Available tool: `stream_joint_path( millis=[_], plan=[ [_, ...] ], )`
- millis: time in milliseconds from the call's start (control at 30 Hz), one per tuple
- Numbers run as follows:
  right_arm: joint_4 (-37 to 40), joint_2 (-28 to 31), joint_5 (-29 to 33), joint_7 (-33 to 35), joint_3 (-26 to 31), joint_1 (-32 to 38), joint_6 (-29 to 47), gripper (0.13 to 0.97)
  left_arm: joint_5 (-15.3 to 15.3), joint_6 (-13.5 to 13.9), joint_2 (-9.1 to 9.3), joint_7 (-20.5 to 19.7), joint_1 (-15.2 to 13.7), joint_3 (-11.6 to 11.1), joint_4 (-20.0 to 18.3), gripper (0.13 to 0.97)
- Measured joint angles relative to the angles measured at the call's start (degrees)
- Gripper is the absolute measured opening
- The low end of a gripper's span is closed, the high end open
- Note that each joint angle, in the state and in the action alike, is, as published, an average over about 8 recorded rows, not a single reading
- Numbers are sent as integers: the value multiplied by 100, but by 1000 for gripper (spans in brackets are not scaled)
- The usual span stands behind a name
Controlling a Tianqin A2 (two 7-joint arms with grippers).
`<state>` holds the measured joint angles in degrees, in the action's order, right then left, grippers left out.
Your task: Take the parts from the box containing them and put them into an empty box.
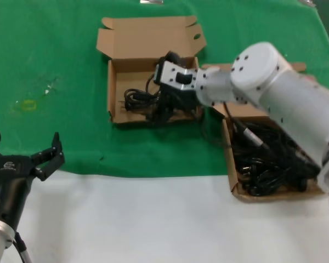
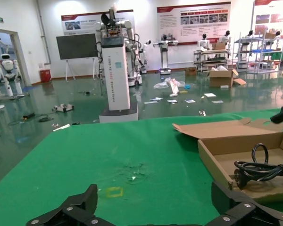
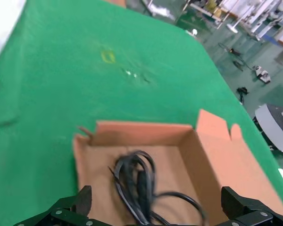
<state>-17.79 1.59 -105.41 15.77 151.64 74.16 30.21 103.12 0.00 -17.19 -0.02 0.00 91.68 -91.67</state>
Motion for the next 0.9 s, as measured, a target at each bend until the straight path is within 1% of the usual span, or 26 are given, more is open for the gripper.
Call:
stream_joint_path(
  millis=[133, 400, 700, 900],
  plan=[
    [-412, 87, 13, -88, -334, -413, -168, 966, 0, 0, 0, 0, 0, 0, 0, 782],
    [-1273, 269, 39, -272, -1034, -1278, -521, 966, 1, 0, 0, 0, 0, 0, 0, 909],
    [-2251, 475, 69, -480, -1826, -2258, -920, 966, 0, 0, 0, 0, 0, 0, 0, 964],
    [-2903, 613, 89, -619, -2355, -2912, -1186, 966, 0, 0, 0, 0, 0, 0, 0, 965]
  ],
)
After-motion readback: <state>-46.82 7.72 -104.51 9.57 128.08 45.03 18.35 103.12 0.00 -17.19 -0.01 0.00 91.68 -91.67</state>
